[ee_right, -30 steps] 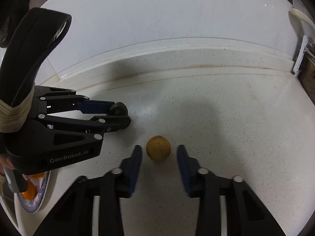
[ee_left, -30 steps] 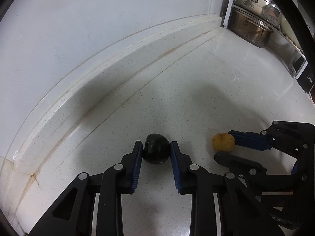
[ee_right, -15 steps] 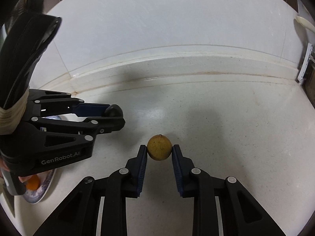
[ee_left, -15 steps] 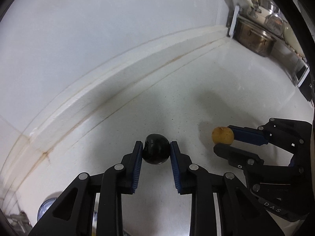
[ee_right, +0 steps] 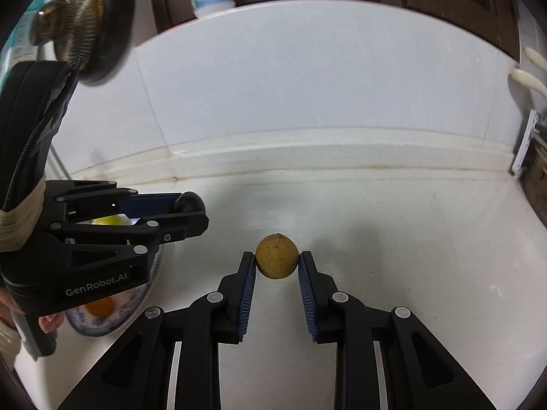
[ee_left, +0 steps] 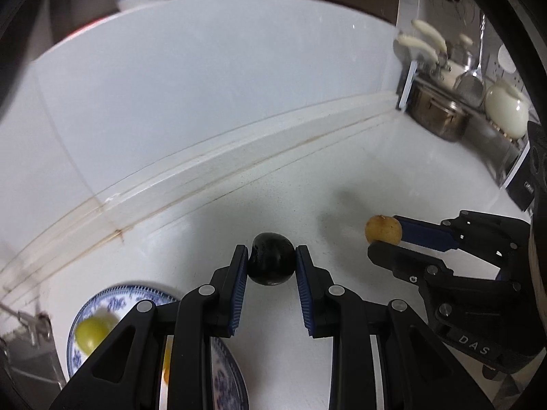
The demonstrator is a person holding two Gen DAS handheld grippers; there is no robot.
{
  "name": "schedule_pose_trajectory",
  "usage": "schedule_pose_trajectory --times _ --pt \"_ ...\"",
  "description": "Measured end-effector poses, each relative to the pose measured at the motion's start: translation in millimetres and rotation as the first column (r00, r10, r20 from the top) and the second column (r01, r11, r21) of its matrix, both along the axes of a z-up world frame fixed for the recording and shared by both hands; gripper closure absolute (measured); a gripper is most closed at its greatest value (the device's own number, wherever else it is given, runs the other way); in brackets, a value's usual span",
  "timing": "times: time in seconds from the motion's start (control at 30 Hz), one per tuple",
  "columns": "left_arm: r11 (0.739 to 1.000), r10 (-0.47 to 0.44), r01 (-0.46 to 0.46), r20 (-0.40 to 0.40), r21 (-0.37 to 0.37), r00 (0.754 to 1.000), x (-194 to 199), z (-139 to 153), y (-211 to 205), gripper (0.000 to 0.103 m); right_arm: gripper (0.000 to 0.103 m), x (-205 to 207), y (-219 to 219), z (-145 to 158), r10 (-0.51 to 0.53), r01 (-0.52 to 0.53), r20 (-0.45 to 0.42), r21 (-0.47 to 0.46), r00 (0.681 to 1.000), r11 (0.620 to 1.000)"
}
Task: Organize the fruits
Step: 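Carry the plum and tan fruit onto the plate and open both tools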
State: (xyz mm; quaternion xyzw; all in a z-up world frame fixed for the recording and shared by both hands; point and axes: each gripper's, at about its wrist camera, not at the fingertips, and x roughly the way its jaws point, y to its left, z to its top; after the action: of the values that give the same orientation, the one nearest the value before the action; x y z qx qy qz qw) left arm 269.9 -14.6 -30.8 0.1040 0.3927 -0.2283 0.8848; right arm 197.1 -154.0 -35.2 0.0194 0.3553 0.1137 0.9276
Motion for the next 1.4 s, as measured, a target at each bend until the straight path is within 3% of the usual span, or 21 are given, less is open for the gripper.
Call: schedule_pose_trajectory --times 0.27,0.73,1.1,1.4 --pt "0.997 0.070 -0.069 0.065 -0.025 0.995 -38 18 26 0.075 0.076 -27 9 28 0.058 -0.058 0.063 -0.009 0.996 0.998" --pt "0.972 0.232 -0.226 0.140 -0.058 0.962 -105 29 101 0.075 0.076 -47 75 31 0.200 -0.200 0.081 -0.005 0.976 0.980" --pt "0.948 0.318 -0.316 0.115 -0.038 0.941 -116 14 153 0.075 0.076 -35 124 17 0.290 -0.290 0.036 -0.012 0.956 0.957" --pt "0.948 0.318 -0.318 0.072 -0.016 0.945 -103 -7 185 0.075 0.076 -22 163 -3 0.325 -0.326 -0.030 -0.023 0.945 0.945"
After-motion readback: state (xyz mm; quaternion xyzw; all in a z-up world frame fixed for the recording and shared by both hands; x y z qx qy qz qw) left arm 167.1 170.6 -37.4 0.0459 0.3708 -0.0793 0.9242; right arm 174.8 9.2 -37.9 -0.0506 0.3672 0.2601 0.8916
